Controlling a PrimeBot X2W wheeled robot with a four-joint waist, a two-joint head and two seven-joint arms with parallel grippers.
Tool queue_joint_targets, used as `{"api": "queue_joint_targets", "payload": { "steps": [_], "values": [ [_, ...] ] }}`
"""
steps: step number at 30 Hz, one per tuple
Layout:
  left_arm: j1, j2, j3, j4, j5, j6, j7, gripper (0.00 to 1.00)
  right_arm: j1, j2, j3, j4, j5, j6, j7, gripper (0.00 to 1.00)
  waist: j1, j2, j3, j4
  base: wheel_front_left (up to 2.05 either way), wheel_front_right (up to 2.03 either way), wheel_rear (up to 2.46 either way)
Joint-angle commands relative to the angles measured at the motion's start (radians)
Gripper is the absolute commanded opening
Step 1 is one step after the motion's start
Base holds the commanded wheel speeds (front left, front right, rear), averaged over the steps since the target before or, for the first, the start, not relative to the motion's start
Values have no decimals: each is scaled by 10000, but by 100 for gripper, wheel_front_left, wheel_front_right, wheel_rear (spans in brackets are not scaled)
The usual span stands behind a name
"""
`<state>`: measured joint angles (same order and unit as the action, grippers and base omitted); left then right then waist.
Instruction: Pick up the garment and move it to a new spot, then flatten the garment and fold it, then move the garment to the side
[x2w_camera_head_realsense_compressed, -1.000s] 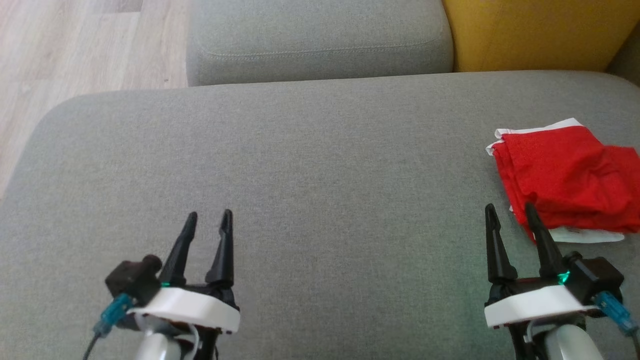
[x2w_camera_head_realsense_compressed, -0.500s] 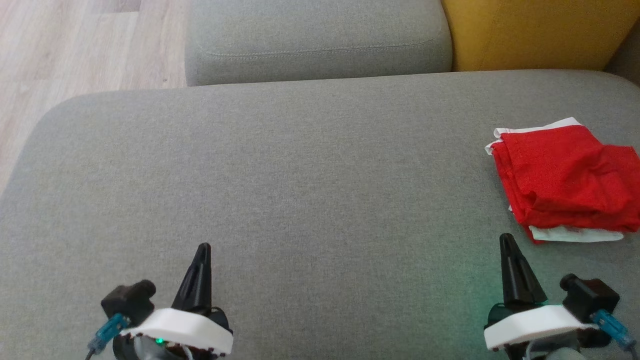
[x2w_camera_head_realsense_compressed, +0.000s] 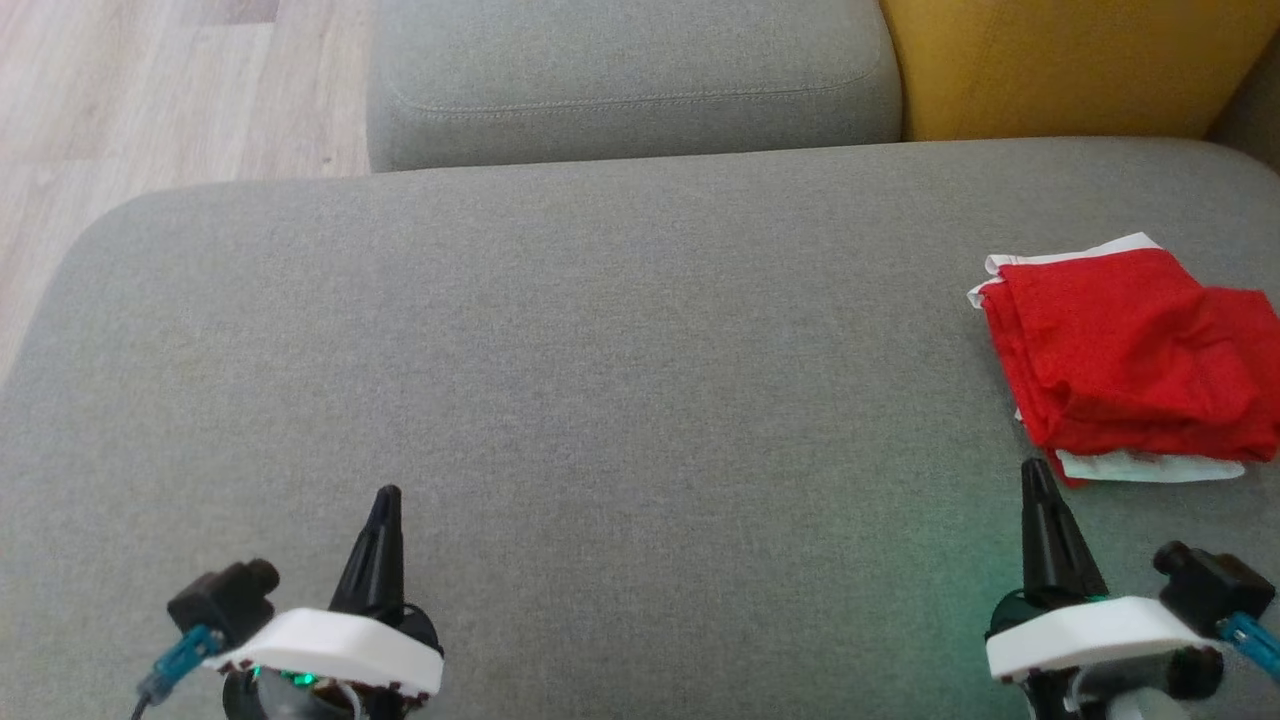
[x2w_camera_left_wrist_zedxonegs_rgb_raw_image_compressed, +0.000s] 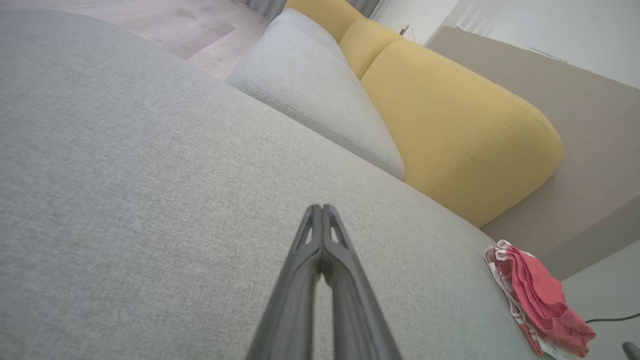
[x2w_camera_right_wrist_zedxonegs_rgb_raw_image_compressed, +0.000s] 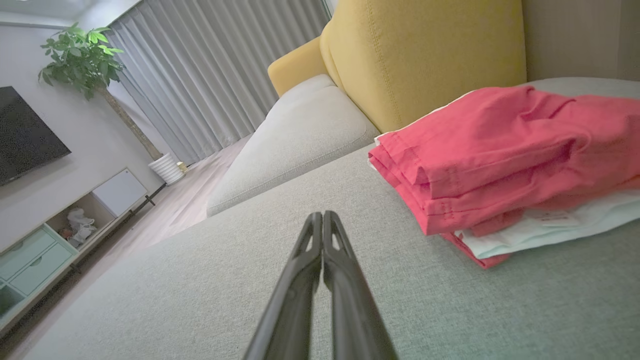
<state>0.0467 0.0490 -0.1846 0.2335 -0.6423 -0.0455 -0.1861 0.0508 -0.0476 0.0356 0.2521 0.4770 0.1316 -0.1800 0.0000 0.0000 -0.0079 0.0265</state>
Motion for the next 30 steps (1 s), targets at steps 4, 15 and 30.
{"api": "queue_joint_targets", "payload": {
  "steps": [4,15,30],
  "values": [
    [-619,94,237,-262,-512,-113,101,0,-506,-150,-37,-287,618,-2,139,0,0,0,4,-10,0,0,0],
    [-717,121,499,-231,-1596,-197,389,0,-623,-187,-133,-268,1894,-3,401,0,0,0,17,-39,0,0,0],
    [-847,145,848,-180,-2966,-304,769,0,-774,-219,-274,-241,3506,-4,750,0,0,0,32,-76,0,0,0]
  ]
}}
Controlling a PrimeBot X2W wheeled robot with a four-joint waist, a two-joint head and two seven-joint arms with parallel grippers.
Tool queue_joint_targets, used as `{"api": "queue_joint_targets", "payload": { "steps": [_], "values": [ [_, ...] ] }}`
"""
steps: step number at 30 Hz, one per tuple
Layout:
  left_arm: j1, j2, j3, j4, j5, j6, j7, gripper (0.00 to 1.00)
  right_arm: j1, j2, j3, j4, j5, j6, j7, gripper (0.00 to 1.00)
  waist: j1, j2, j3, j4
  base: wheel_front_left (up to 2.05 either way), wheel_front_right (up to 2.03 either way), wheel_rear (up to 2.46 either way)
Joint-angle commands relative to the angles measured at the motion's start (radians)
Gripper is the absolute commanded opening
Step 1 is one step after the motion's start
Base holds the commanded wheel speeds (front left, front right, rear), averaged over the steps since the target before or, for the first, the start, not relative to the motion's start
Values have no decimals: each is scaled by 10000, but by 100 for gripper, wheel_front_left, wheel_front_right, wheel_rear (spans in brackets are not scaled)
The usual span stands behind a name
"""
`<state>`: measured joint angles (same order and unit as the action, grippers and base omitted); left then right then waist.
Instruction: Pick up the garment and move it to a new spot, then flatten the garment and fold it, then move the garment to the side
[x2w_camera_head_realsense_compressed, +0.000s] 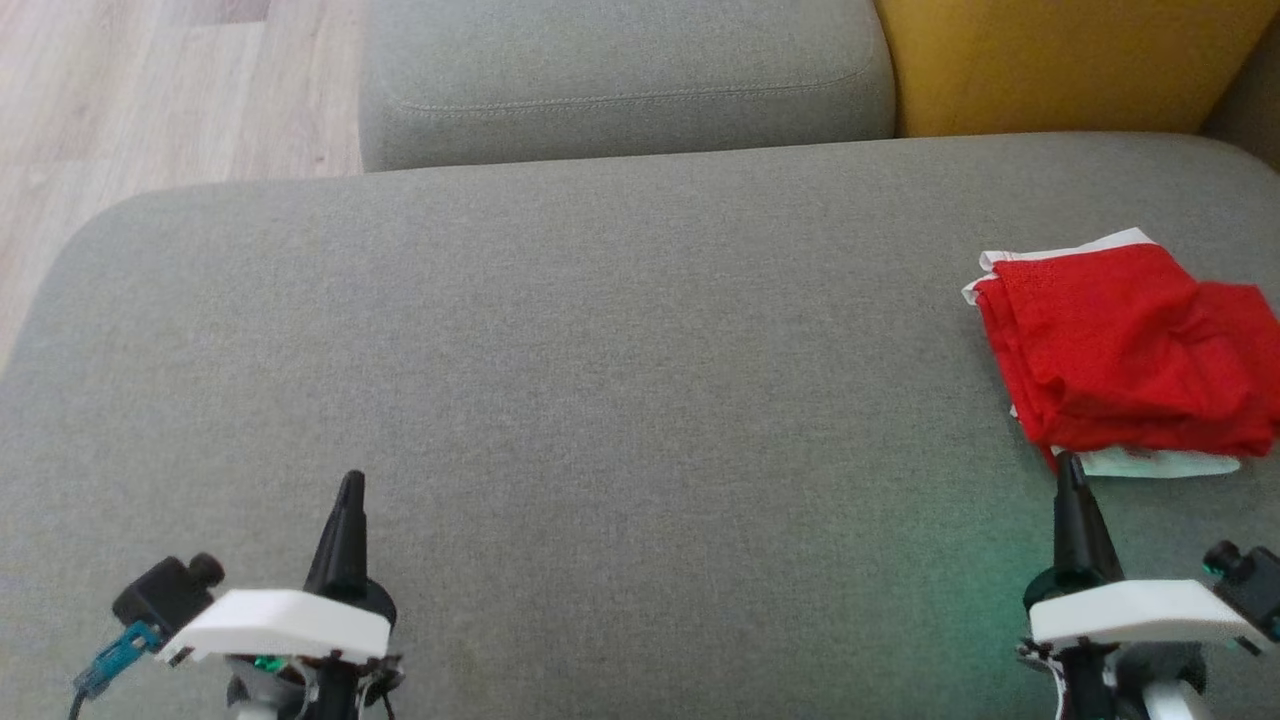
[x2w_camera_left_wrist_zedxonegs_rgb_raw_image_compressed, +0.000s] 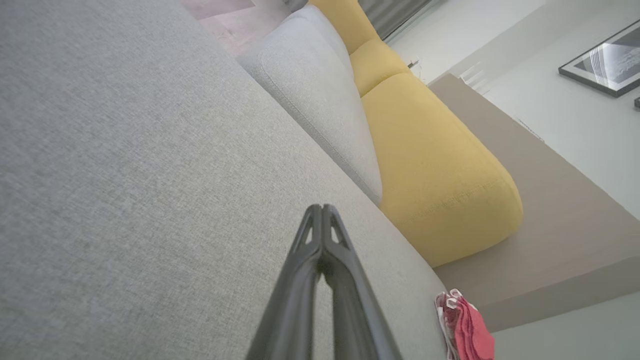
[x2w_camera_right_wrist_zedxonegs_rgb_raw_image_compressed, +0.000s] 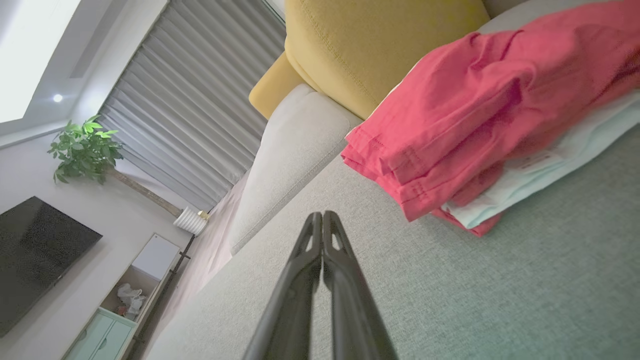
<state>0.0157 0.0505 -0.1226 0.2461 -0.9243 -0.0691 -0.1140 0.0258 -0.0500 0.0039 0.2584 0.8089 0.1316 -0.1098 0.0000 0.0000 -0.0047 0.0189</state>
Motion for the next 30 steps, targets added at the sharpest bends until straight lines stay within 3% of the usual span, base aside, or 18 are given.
{"api": "queue_joint_targets", "payload": {
  "steps": [1,30],
  "values": [
    [-545,131,254,-302,-243,-76,75,0,-535,-198,32,-302,302,-4,73,0,0,0,1,-3,0,0,0],
    [-820,153,1016,-187,-3045,-298,894,0,-851,-227,-314,-243,3593,-6,838,0,0,0,33,-79,0,0,0]
  ]
}}
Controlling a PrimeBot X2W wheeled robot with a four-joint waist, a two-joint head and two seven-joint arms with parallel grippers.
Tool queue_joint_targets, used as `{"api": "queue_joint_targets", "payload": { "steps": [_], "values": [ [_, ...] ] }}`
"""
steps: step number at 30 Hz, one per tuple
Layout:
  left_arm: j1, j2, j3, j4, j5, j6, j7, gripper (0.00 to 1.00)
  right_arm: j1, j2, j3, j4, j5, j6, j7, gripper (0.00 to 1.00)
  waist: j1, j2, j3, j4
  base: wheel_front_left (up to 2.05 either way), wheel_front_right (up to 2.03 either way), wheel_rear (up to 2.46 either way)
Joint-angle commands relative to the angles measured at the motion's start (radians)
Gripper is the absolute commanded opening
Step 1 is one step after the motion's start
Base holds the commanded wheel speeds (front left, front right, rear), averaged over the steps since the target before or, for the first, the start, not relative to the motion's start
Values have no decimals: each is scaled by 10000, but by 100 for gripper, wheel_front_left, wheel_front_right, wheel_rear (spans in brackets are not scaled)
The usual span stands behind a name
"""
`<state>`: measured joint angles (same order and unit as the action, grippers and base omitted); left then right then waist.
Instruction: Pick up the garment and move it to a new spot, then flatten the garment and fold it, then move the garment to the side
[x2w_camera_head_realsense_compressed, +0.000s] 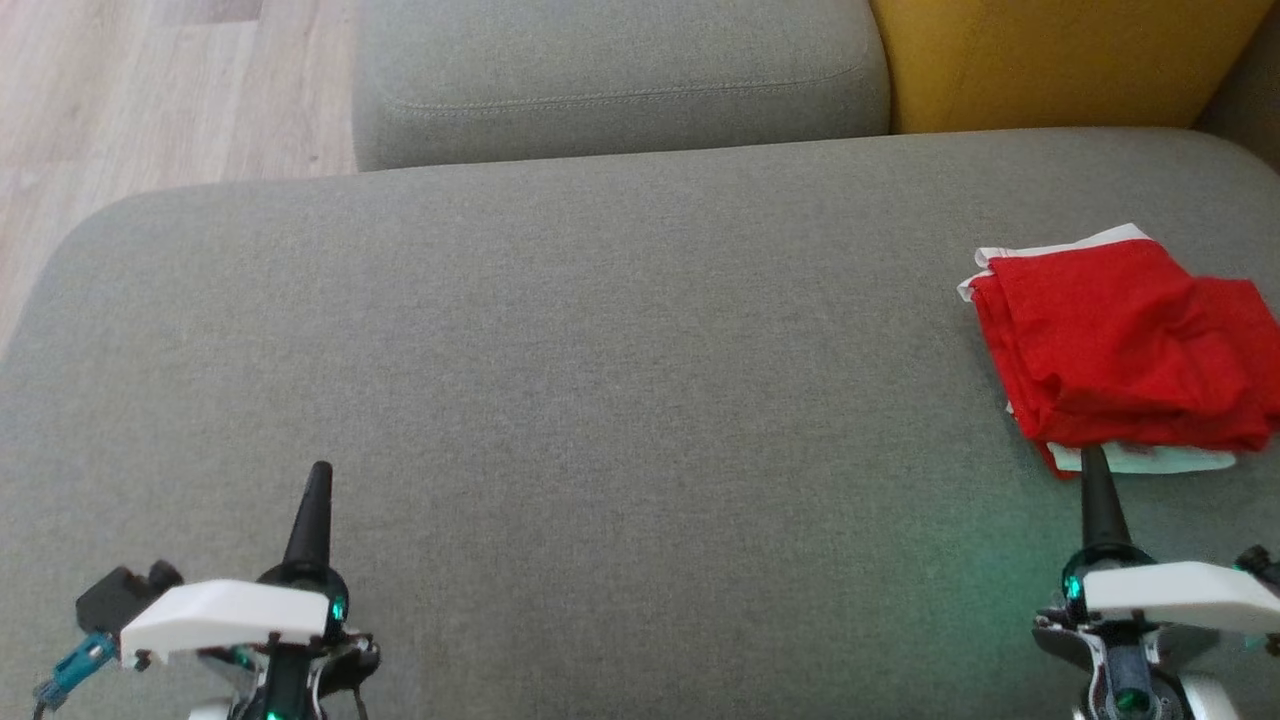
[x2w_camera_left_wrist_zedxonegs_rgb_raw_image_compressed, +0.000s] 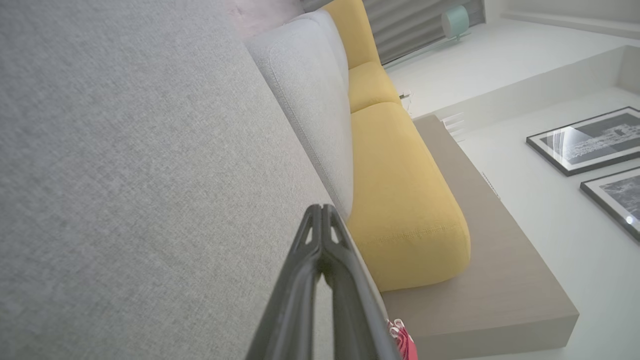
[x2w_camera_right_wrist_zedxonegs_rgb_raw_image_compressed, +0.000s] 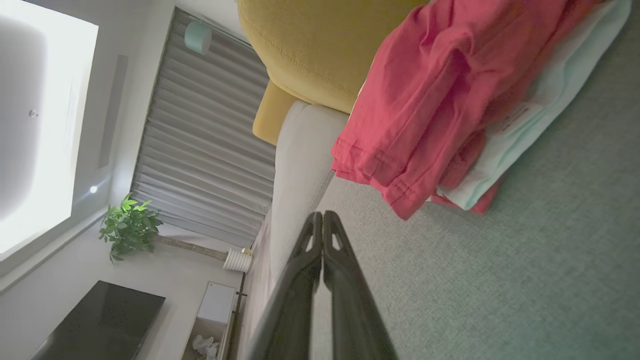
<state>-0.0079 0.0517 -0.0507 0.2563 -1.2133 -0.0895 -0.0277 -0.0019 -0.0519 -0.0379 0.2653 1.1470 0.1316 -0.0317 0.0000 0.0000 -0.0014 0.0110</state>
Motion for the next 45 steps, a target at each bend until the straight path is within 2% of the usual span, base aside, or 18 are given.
{"api": "queue_joint_targets", "payload": {
  "steps": [1,41,45],
  "values": [
    [-594,142,324,-284,-252,-102,60,0,-585,-208,91,-310,325,-6,85,0,0,0,1,-3,0,0,0],
    [-979,134,1428,-120,-4074,-408,1232,0,-1028,-198,-457,-223,4806,-9,1198,0,0,0,45,-109,0,0,0],
    [-984,127,1452,-117,-4113,-412,1254,0,-1035,-188,-477,-221,4851,-9,1223,0,0,0,45,-110,0,0,0]
  ]
}}
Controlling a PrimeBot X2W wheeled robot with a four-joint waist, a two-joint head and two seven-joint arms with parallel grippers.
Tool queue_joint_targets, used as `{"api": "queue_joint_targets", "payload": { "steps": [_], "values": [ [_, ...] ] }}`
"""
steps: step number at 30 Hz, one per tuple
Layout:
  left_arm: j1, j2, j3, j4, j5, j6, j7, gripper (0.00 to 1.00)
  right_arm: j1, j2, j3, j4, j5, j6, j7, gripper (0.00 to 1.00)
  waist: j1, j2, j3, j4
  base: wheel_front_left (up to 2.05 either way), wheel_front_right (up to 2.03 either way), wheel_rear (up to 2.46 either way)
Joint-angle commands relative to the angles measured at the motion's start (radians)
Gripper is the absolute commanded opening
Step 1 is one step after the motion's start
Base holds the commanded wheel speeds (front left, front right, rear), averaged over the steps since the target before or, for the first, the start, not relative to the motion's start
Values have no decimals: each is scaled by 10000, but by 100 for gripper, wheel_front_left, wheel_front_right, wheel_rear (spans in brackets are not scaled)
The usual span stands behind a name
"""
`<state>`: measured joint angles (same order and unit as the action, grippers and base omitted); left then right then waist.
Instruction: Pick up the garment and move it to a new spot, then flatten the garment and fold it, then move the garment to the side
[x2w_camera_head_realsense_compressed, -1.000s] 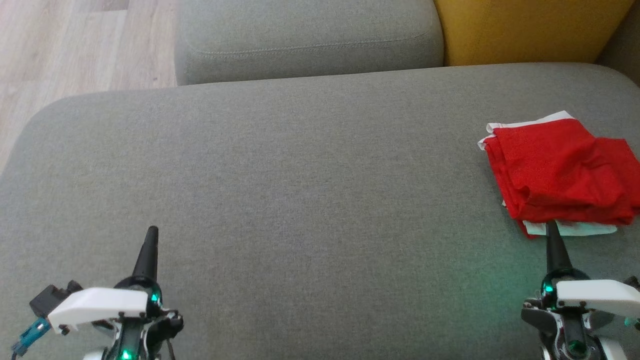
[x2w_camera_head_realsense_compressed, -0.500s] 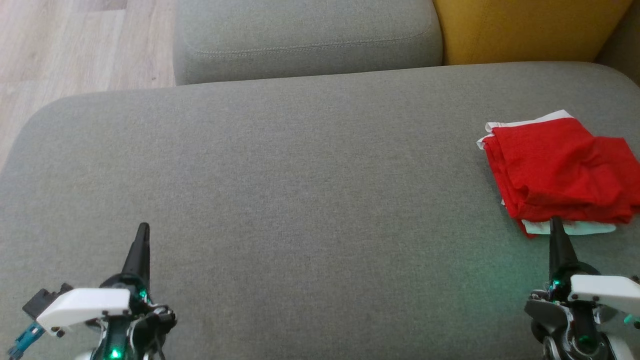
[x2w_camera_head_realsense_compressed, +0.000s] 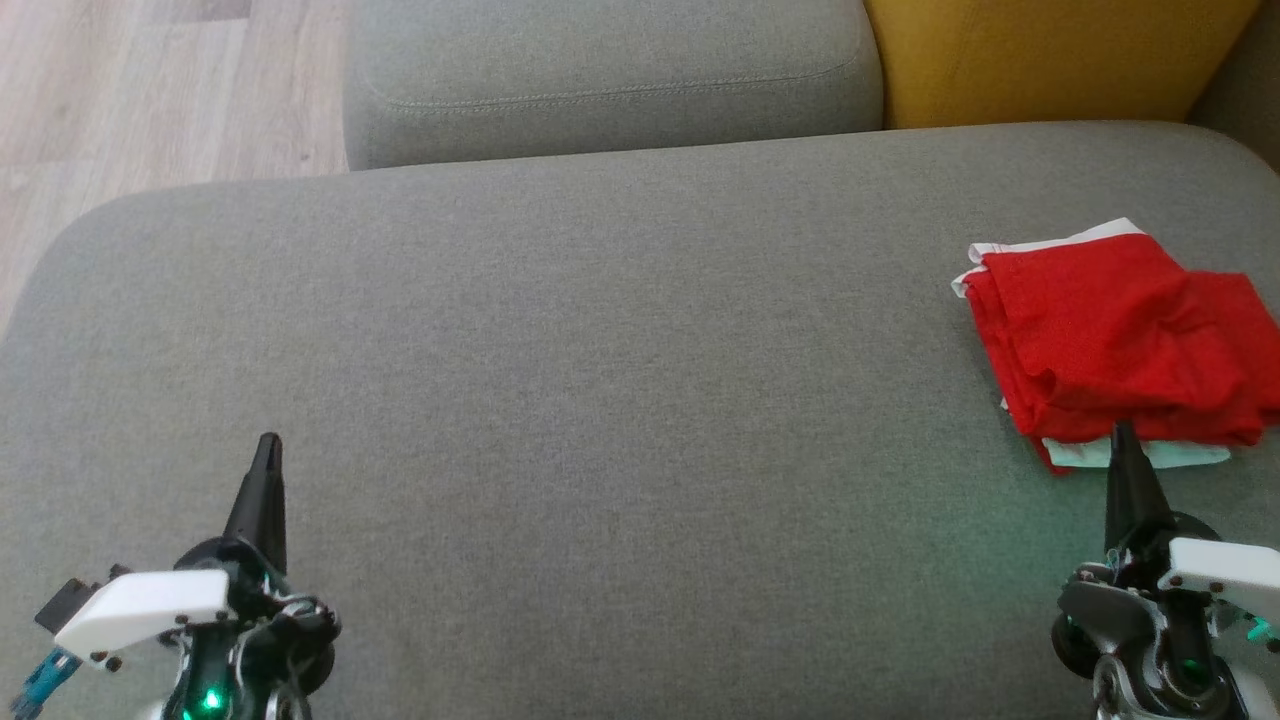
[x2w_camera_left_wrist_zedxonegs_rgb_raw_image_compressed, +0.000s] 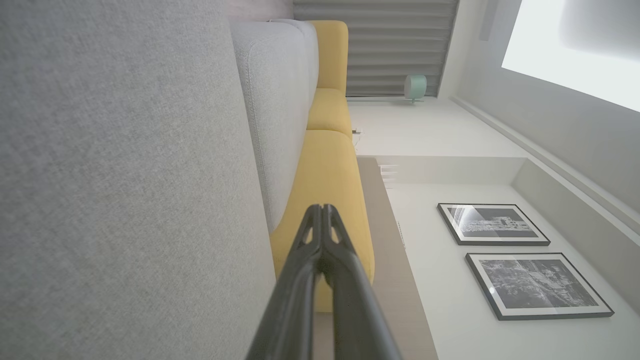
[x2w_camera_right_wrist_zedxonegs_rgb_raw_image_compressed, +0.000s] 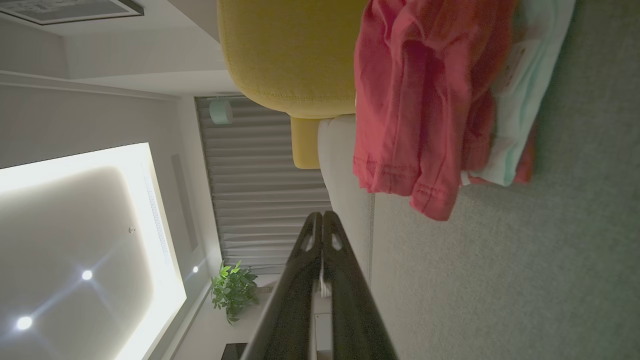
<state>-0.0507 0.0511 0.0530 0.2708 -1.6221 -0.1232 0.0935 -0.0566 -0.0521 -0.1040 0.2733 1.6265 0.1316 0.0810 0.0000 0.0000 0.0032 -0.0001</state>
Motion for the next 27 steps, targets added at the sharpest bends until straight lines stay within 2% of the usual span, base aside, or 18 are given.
{"api": "queue_joint_targets", "payload": {
  "steps": [1,27],
  "values": [
    [-557,131,417,-263,-23,-75,44,0,-488,-184,181,-302,52,-9,98,0,0,0,0,1,0,0,0],
    [-562,90,476,-261,26,-75,92,0,-495,-126,100,-297,-15,-9,163,0,0,0,0,1,0,0,0]
  ]
}}
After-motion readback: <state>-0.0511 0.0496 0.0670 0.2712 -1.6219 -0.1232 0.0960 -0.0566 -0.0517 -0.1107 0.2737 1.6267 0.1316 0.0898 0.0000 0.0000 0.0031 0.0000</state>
